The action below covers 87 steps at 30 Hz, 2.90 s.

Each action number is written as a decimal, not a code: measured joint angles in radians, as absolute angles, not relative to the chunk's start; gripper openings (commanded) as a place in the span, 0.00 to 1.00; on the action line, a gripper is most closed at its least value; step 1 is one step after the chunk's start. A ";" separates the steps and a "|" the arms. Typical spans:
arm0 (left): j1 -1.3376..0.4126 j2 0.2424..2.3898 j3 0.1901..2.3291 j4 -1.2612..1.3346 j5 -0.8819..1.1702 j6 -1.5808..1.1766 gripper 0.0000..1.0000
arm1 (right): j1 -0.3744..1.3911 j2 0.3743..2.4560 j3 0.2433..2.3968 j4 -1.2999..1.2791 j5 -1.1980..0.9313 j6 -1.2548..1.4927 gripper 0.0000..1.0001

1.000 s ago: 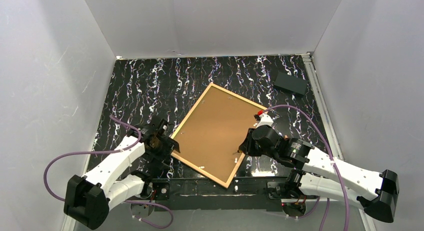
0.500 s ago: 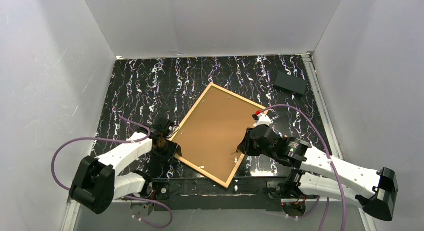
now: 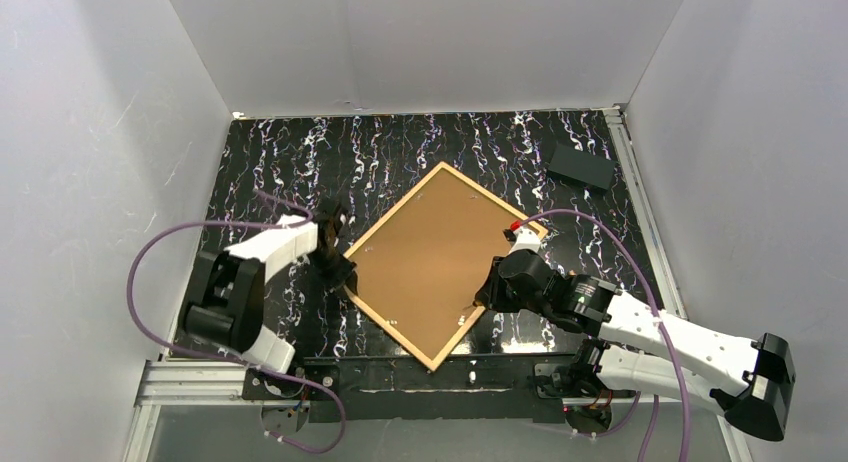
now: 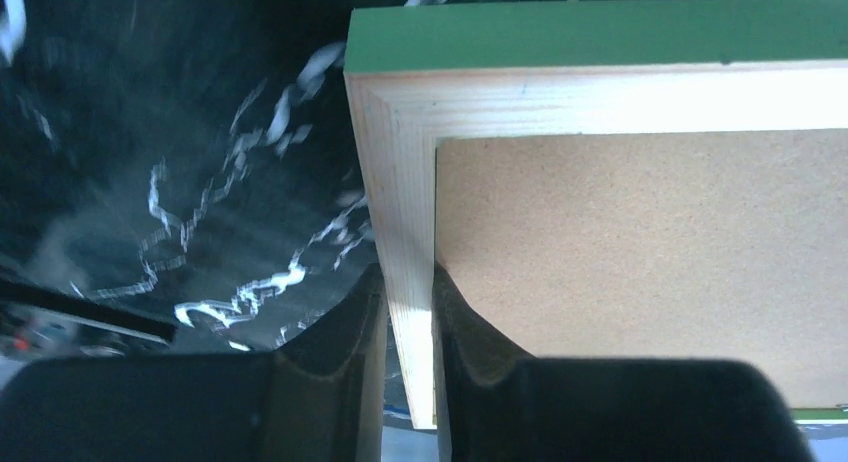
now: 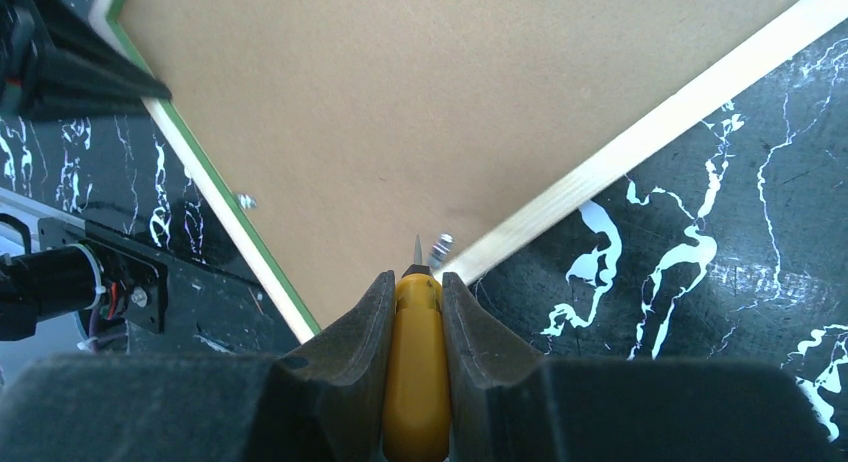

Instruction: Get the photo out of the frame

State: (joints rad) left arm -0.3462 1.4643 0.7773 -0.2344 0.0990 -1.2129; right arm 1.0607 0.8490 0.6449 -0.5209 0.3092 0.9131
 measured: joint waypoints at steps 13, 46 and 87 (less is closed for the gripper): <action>-0.216 1.971 1.406 -0.307 -0.003 -0.580 0.00 | 1.061 0.962 0.693 -0.519 0.303 0.882 0.01; -0.361 1.418 0.942 0.292 0.655 -0.592 0.68 | 0.882 0.970 0.689 -0.316 -0.044 0.832 0.01; -0.764 1.494 0.925 0.458 1.149 -0.383 0.00 | 0.663 0.737 0.556 -0.133 -0.534 0.901 0.39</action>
State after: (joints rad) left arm -0.7643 1.4937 0.9245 0.4583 1.1492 -0.3828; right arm 0.6628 0.7372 0.5556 -0.1326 -0.5343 0.9012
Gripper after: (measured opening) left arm 0.059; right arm 0.269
